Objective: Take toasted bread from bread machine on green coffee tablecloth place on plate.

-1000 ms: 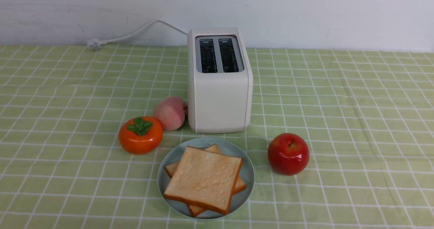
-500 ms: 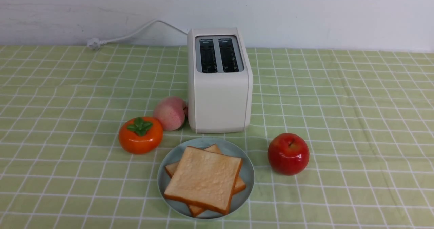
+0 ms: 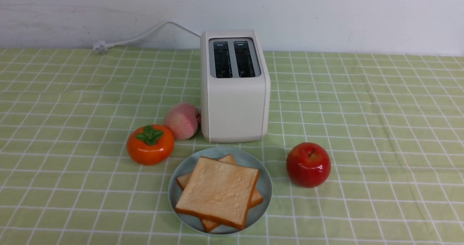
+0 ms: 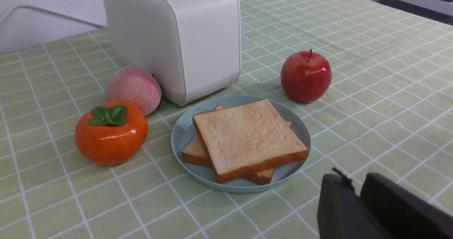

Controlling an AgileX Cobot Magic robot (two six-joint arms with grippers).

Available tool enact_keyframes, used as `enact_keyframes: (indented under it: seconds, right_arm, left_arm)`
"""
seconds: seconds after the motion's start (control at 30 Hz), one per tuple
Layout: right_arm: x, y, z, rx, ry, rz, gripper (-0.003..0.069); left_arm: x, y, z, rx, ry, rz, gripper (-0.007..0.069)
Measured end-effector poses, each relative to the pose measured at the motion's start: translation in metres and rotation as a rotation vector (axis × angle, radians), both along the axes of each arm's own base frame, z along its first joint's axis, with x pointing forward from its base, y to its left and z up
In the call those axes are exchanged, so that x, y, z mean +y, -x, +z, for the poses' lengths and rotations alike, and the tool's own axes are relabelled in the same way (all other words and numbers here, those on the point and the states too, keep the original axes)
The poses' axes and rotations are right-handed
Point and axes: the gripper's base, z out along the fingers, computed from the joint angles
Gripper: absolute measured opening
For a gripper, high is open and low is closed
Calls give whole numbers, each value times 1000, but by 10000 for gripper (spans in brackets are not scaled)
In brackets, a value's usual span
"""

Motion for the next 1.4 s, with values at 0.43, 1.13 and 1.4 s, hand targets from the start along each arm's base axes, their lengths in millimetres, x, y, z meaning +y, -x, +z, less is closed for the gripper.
enact_keyframes:
  seconds: [0.43,1.13,1.4]
  right_arm:
    - [0,0,0,0,0,0,64]
    - [0,0,0,0,0,0,92]
    - [0,0,0,0,0,0,106]
  left_arm:
    - [0,0,0,0,0,0,105]
    - [18,0,7,-131,73,208,-14]
    - [34,-11,-26,-105,221,502,-13]
